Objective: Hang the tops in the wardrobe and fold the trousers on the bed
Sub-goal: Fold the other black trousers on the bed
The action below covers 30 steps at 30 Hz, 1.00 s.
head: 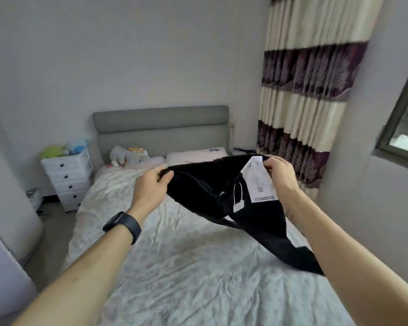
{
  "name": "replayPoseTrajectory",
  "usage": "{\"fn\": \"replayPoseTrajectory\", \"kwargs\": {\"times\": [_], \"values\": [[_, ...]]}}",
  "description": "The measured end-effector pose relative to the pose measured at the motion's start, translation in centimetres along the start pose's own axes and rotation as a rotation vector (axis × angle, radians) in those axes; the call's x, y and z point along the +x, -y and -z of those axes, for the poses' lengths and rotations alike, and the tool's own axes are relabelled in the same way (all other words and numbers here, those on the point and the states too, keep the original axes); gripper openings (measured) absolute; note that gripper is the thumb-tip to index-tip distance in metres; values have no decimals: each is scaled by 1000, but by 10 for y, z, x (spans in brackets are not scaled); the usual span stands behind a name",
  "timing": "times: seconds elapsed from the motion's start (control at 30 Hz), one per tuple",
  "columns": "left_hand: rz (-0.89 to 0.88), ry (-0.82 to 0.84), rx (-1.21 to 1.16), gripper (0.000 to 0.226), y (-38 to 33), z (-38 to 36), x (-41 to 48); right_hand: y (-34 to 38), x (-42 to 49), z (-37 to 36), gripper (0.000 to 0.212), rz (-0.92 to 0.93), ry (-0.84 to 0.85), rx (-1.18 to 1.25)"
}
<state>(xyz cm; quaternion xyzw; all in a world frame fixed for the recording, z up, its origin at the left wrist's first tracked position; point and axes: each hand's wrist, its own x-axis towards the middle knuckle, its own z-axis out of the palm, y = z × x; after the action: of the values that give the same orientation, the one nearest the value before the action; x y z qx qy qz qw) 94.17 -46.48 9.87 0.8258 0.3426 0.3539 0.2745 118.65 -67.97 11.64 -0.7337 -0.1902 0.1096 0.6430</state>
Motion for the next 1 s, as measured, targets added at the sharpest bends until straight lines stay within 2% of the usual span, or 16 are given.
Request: {"fn": "replayPoseTrajectory", "kwargs": {"times": [0.1, 0.2, 0.33, 0.53, 0.6, 0.7, 0.77, 0.87, 0.93, 1.0], "values": [[-74, -128, -88, 21, -65, 66, -2, 81, -51, 29, 48, 183, -19, -27], [-176, -211, -106, 27, -136, 138, 1, 155, -91, 60, 27, 349, -140, -135], [-232, -270, -137, 33, -217, 222, -25, 233, -138, 95, 44, 472, -321, -223], [-243, -350, -130, 31, -286, 295, -124, 265, -228, 133, 53, 544, -440, -334], [-202, -359, -136, 28, -294, 308, -154, 264, -255, 144, 50, 571, -420, -346], [-129, -358, -132, 27, -293, 330, -198, 262, -292, 162, 46, 591, -294, -339], [-61, -300, -68, 29, -285, 339, -228, 252, -317, 169, 45, 544, -178, -330], [56, -110, 105, 31, -258, 340, -276, 217, -352, 164, 36, 432, -35, -613], [192, 33, 36, 22, -232, 326, -307, 189, -373, 155, 38, 331, 75, -739], [358, 71, -186, 15, -203, 304, -341, 158, -396, 143, 41, 244, 107, -718]]}}
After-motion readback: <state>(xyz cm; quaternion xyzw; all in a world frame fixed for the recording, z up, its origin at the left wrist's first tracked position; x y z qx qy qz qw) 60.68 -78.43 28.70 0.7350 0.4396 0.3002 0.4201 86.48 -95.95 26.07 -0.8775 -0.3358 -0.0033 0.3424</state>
